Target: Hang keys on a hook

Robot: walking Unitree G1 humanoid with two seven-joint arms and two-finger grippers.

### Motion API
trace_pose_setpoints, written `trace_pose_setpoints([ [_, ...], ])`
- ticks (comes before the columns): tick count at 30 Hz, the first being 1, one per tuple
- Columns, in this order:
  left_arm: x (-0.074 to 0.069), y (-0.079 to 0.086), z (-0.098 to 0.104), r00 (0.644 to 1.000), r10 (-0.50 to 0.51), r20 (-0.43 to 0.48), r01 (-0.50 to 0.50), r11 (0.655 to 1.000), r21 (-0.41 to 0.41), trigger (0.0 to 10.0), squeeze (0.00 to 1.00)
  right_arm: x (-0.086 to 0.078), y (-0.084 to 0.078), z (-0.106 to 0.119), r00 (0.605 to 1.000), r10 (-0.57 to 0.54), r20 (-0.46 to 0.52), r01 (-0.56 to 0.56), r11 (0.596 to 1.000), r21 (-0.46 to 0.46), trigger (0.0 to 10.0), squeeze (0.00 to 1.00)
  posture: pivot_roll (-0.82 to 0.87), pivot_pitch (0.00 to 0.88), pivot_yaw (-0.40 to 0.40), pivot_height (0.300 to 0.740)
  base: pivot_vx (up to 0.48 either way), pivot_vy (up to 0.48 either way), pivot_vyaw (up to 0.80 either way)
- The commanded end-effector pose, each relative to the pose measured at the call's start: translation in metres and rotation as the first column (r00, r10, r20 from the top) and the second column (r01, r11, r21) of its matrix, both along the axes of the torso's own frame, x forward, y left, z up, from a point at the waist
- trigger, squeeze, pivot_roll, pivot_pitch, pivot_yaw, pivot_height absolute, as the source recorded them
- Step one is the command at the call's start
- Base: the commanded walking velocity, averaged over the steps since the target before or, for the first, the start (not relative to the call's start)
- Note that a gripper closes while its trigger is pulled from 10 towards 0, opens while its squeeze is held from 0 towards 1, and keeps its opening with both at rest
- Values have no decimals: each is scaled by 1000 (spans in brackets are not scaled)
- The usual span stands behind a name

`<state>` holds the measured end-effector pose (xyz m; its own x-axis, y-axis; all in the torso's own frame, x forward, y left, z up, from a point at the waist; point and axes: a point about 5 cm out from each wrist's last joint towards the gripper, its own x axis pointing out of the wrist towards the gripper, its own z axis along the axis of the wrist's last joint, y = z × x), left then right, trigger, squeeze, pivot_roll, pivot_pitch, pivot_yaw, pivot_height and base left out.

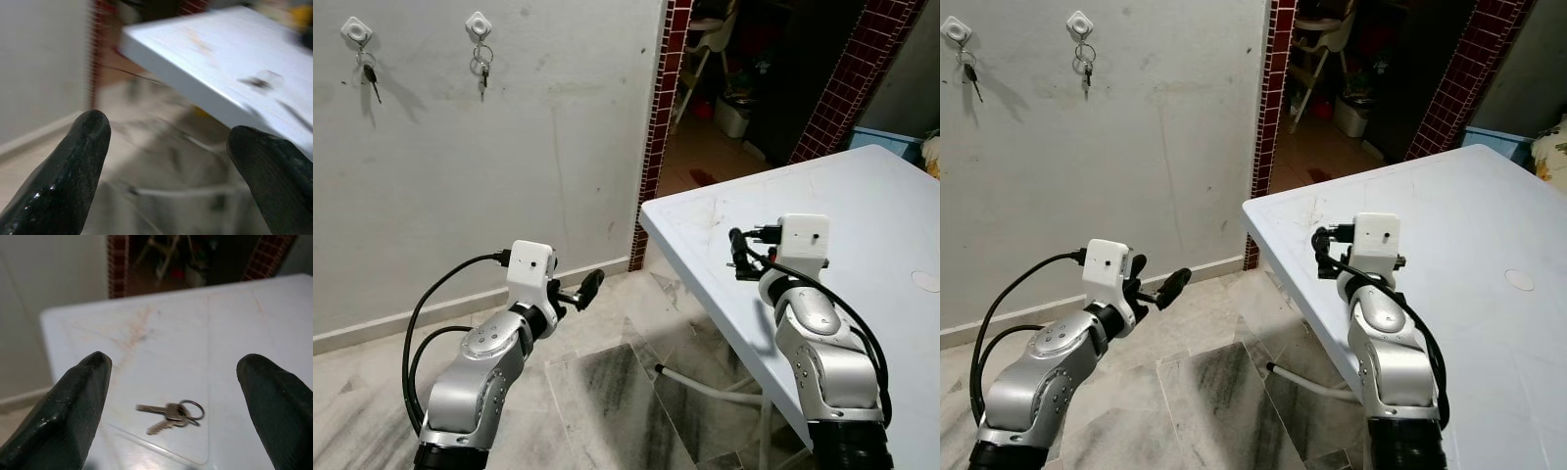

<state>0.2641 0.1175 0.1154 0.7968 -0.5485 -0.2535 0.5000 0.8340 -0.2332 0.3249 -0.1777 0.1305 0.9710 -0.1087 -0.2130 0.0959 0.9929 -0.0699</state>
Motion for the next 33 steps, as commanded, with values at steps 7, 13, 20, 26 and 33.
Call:
trace_pose_setpoints([
  [7, -13, -20, 7, 980, -195, -30, 193, 980, -48, 10000, 0, 13, -10, -22, 997, 6, -75, -8, 1000, -27, 10000, 0, 147, 0, -78, 740, 0, 0, 0],
  [13, -10, -23, 10, 975, -222, -24, 222, 975, -27, 10000, 0, 18, -15, -34, 992, 39, -121, -47, 997, -65, 10000, 0, 142, 0, -71, 740, 0, 0, 0],
  [20, -5, -22, 15, 974, -227, -10, 226, 974, -20, 10000, 0, 21, -20, -42, 988, 28, -152, -45, 993, -110, 10000, 0, 144, 0, -62, 740, 0, 0, 0],
  [26, 0, -22, 18, 976, -217, 2, 217, 976, -23, 10000, 0, 25, -9, -48, 988, 33, -153, -48, 995, -92, 0, 0, 149, 0, -55, 740, 0, 0, 0],
  [33, 0, -25, 20, 977, -215, 8, 216, 976, -26, 10000, 0, 27, 4, -51, 987, -7, -159, -5, 998, -70, 0, 0, 162, 0, -56, 740, 0, 0, 0],
])
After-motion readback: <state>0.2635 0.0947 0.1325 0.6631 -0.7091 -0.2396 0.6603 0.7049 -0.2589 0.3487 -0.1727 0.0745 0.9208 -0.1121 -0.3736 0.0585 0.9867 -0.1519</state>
